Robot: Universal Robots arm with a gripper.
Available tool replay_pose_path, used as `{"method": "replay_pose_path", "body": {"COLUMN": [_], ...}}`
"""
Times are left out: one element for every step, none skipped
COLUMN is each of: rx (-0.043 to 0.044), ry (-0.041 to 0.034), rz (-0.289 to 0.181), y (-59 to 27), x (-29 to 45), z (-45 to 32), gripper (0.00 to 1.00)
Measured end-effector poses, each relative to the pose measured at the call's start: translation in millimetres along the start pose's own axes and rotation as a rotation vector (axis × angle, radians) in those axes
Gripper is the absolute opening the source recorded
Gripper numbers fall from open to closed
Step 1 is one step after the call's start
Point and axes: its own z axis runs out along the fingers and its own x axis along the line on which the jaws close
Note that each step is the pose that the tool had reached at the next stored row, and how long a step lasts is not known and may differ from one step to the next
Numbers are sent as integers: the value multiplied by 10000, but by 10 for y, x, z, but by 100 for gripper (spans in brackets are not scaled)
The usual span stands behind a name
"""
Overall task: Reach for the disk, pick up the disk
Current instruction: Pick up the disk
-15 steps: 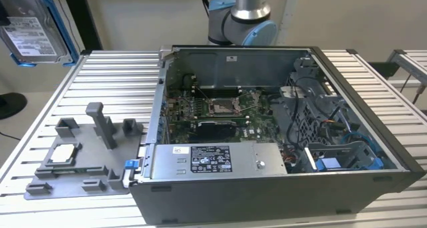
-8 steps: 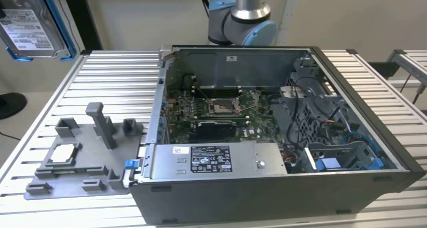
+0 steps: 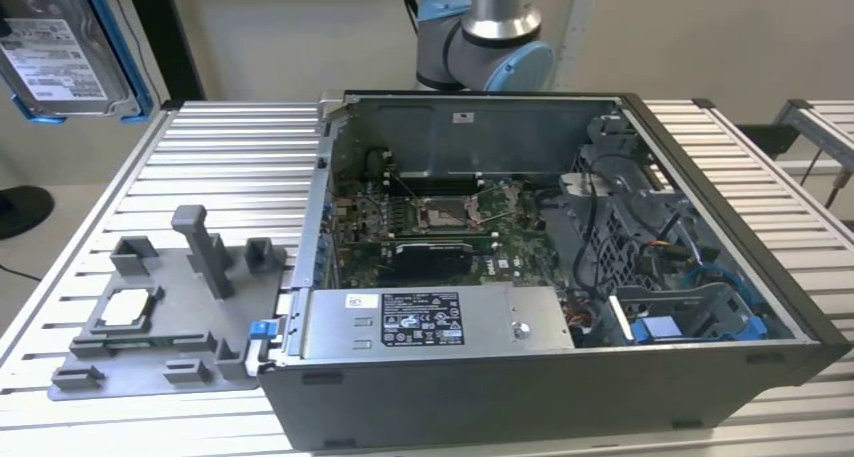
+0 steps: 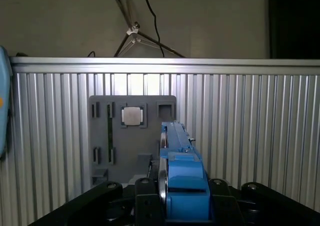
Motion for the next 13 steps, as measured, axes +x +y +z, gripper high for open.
{"method": "replay_pose_path", "body": {"rx": [0,0,0,-1,-1,0,0,0,0,-1,0,0,0], "ry": [1,1,1,2,1,1,1,1,1,2,1,1,1], "rz": [-2,-2,0,0,-1,-1,-1,-1,-2,-1,-1,-1,-1], "y": [0,0,-3,-9,-16,-27,-39,-54,-68,-84,-100,-117,-136], "x": [0,-1,-2,-2,-1,-1,-1,-1,-1,-2,-2,-2,-2], "z": [0,0,0,0,0,0,1,1,1,1,2,2,2], "gripper": [0,0,0,0,0,0,0,0,0,0,0,0,0]}}
